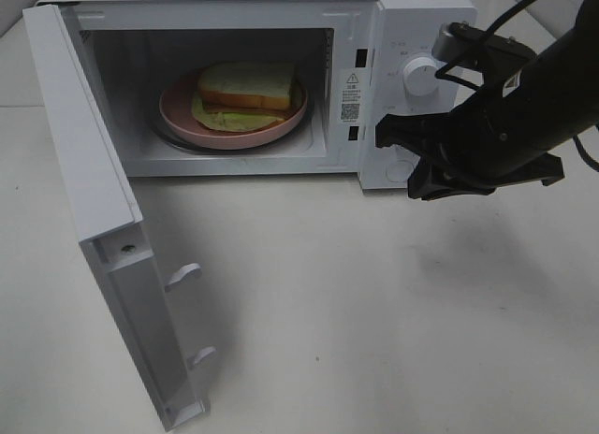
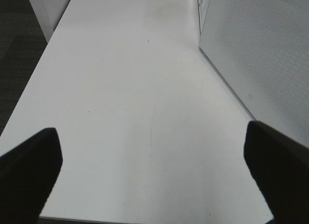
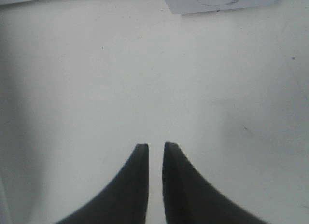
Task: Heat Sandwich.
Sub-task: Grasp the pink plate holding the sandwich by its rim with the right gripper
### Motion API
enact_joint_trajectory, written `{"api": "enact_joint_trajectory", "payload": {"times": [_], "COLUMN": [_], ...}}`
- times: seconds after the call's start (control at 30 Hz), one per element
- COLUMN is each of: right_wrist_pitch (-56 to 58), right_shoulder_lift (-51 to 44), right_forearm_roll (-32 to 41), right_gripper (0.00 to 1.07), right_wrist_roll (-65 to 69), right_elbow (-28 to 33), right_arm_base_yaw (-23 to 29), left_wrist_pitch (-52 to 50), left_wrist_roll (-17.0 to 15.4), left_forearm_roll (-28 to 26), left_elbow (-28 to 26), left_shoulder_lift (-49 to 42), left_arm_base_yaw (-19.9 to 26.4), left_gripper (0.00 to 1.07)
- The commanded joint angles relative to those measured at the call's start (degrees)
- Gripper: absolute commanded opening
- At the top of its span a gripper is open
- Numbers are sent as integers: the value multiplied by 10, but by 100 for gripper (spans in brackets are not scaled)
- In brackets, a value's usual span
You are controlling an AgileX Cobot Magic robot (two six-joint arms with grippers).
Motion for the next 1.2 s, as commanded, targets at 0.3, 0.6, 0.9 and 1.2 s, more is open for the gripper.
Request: {"api": "enact_joint_trajectory", "payload": {"times": [0.3, 0.6, 0.9, 1.2], "right_wrist_pitch": [115, 117, 120, 116], "right_shoulder_lift": [-6, -6, -6, -6], "right_forearm_roll": [-19, -19, -19, -42], "right_gripper": [17, 18, 29, 77], "right_wrist_roll": [-274, -581, -718, -723], "right_elbow": [-37, -37, -37, -37], "right_arm_base_yaw": [-2, -2, -1, -1], "left_wrist_pitch": [-7, -7, -7, -7], "left_wrist_roll": [0, 0, 0, 0], "left_forearm_roll": [-2, -2, -2, -2], "left_elbow": [0, 0, 0, 0], "left_shoulder_lift": [-9, -9, -9, -9], "left_arm_base_yaw": [-2, -2, -2, -2], "left_gripper": [98, 98, 98, 98]}}
